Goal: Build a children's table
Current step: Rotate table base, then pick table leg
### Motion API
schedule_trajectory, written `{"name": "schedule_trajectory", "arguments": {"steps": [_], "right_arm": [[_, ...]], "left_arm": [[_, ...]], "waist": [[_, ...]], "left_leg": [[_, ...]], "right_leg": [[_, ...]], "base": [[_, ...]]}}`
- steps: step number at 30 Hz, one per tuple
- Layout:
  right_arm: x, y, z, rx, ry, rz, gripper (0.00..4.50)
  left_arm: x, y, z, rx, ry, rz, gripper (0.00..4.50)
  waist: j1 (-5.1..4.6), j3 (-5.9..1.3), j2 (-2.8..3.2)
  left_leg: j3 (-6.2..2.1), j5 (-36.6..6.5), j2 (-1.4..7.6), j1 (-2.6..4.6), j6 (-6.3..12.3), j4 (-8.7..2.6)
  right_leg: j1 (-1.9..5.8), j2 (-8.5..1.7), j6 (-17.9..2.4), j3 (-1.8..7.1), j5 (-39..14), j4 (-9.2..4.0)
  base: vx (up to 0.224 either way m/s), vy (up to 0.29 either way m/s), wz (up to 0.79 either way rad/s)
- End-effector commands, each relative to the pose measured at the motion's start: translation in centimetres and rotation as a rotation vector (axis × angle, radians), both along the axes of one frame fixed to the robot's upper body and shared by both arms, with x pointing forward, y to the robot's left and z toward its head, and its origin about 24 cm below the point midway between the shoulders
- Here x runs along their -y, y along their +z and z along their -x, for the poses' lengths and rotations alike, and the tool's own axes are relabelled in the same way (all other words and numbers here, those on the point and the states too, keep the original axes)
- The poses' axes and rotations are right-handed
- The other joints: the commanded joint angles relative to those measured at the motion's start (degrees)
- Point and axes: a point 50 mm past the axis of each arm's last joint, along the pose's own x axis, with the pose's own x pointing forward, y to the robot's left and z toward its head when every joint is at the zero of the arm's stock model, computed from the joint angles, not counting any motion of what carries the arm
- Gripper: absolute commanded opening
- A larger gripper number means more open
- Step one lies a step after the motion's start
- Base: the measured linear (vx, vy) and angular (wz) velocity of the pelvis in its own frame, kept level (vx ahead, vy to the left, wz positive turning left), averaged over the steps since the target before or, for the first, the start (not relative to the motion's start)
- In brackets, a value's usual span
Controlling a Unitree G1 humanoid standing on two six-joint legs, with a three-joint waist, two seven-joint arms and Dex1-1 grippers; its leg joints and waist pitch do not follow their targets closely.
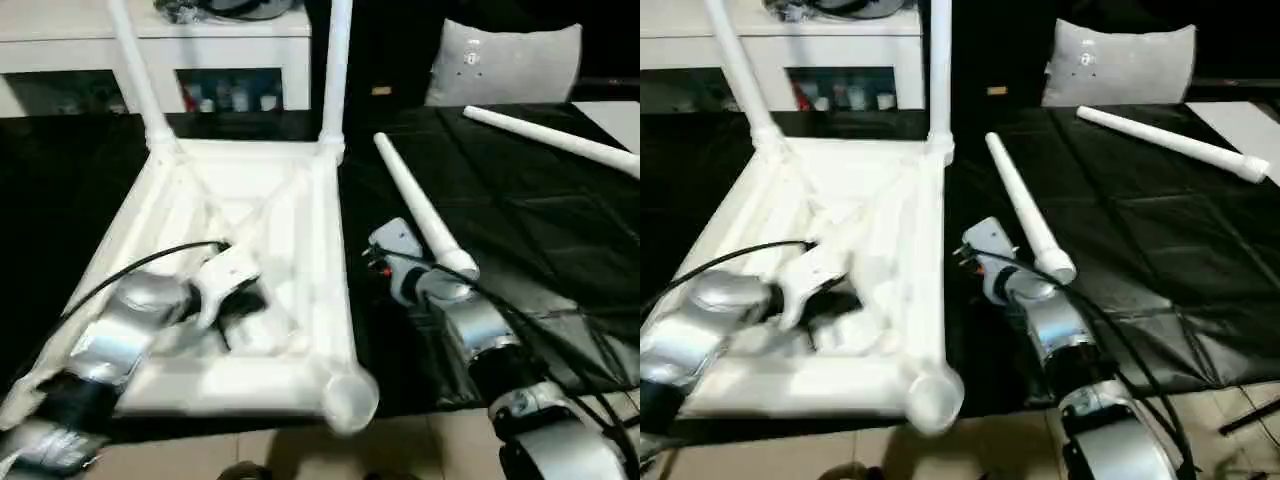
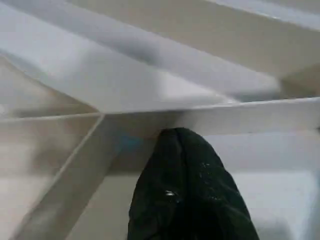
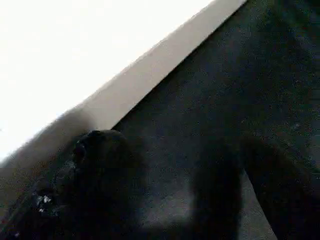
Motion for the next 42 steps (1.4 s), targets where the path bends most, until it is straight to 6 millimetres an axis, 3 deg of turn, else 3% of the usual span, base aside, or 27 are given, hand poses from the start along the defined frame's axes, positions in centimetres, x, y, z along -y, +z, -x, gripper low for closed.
{"name": "schedule_trajectory", "arguments": {"steps": [1, 7, 10, 13, 15, 17, 18, 22, 23, 28, 31, 34, 36, 42], "right_arm": [[-2.2, 1.3, -0.2, 0.053, 0.081, -0.042, 4.50], [0.8, 4.0, -2.3, 0.150, -0.119, -0.022, 4.50], [3.2, 5.4, -3.5, 0.127, -0.307, 0.000, 4.50], [3.8, 5.9, -3.8, 0.110, -0.334, 0.007, 4.50], [5.4, 6.4, -4.3, 0.036, -0.413, 0.063, 4.50], [5.6, 6.3, -4.4, 0.017, -0.425, 0.067, 4.50], [6.0, 6.1, -4.4, -0.022, -0.443, 0.063, 4.50], [7.1, 5.3, -4.2, -0.142, -0.486, 0.048, 4.50], [7.2, 5.3, -4.3, -0.147, -0.493, 0.042, 4.50], [7.7, 4.6, -3.9, -0.267, -0.482, 0.004, 4.50], [8.0, 4.2, -3.8, -0.326, -0.483, -0.009, 4.50], [8.2, 4.0, -3.7, -0.366, -0.470, -0.007, 4.14], [8.5, 3.9, -3.6, -0.386, -0.467, -0.001, 4.02], [9.0, 3.6, -3.3, -0.448, -0.455, -0.005, 3.45]], "left_arm": [[1.2, 1.5, -1.2, 0.128, 0.006, 0.015, 0.04], [1.3, 1.7, -2.5, 0.237, 0.145, 0.061, 0.04], [1.6, 1.7, -2.7, 0.292, 0.174, 0.101, 0.04], [1.7, 1.7, -2.6, 0.308, 0.180, 0.114, 0.04], [1.8, 2.0, -2.4, 0.329, 0.183, 0.149, 0.04], [1.7, 2.1, -2.4, 0.332, 0.183, 0.154, 0.04], [1.8, 2.3, -2.2, 0.328, 0.157, 0.166, 0.22], [2.4, 3.1, -0.6, 0.274, 0.001, 0.217, 0.42], [2.5, 3.2, -0.4, 0.268, -0.019, 0.221, 0.45], [2.9, 3.7, 1.0, 0.207, -0.133, 0.215, 0.97], [3.1, 4.3, 1.1, 0.210, -0.152, 0.218, 1.24], [3.1, 4.5, 1.2, 0.203, -0.162, 0.210, 1.48], [3.1, 4.5, 1.3, 0.193, -0.173, 0.204, 1.71], [3.2, 4.6, 2.0, 0.158, -0.196, 0.205, 2.15]], "waist": [[-0.06, -3.83, 0.65], [0.07, -4.26, 0.61], [0.18, -4.46, 0.67], [0.31, -4.39, 0.62], [0.18, -4.36, 0.45], [0.21, -4.32, 0.47], [0.13, -4.26, 0.08], [0.06, -4.18, 0.27], [0.08, -4.16, 0.00], [0.13, -4.06, 0.40], [0.13, -4.00, 0.30], [0.25, -3.89, 0.47], [0.25, -3.95, 0.20], [0.24, -3.86, 0.22]], "left_leg": [[-1.71, -19.4, 2.42, 1.69, -3.00, -4.28], [-1.50, -14.5, 2.43, 1.39, -1.70, -3.78], [-1.37, -11.8, 2.32, 1.35, -0.90, -3.52], [-1.26, -11.8, 2.28, 1.40, -1.03, -3.49], [-1.21, -12.0, 2.21, 1.42, -1.26, -3.45], [-1.19, -12.4, 2.25, 1.41, -1.34, -3.43], [-1.13, -12.6, 2.21, 1.34, -1.38, -3.43], [-1.19, -12.7, 2.51, 1.34, -1.65, -3.40], [-1.02, -12.6, 2.46, 1.31, -1.59, -3.38], [-1.05, -13.5, 2.58, 1.47, -1.87, -3.44], [-0.97, -14.4, 2.50, 1.55, -2.33, -3.39], [-1.02, -15.1, 2.55, 1.51, -2.65, -3.43], [-1.00, -15.2, 2.53, 1.48, -2.64, -3.37], [-1.04, -15.7, 2.55, 1.41, -2.64, -3.30]], "right_leg": [[1.90, -3.82, -10.4, 1.69, -15.9, -4.11], [2.17, -3.66, -11.8, 1.60, -9.3, -3.56], [2.36, -3.46, -12.8, 1.49, -5.3, -3.20], [2.39, -3.37, -12.7, 1.43, -5.2, -3.15], [2.46, -3.39, -12.7, 1.45, -6.1, -3.26], [2.42, -3.46, -12.7, 1.47, -6.8, -3.36], [2.43, -3.45, -12.4, 1.47, -7.6, -3.40], [2.24, -3.72, -13.0, 1.48, -9.2, -3.38], [2.21, -3.54, -12.9, 1.47, -8.9, -3.38], [2.11, -3.51, -13.1, 1.36, -9.9, -3.21], [1.99, -3.50, -13.0, 1.39, -11.2, -3.34], [1.90, -3.51, -12.9, 1.38, -12.2, -3.35], [1.90, -3.54, -12.7, 1.36, -12.5, -3.28], [1.81, -3.53, -12.9, 1.31, -14.0, -3.30]], "base": [[0.000, 0.000, 0.00], [0.000, 0.000, 0.00], [0.000, 0.000, 0.00], [0.000, 0.000, 0.00], [0.000, 0.000, 0.00], [0.000, 0.000, 0.00], [0.000, 0.000, 0.00], [0.000, 0.000, 0.00], [0.000, 0.000, 0.00], [0.000, 0.000, 0.00], [0.000, 0.000, 0.00], [0.000, 0.000, 0.00], [0.000, 0.000, 0.00], [0.000, 0.000, 0.00]]}}
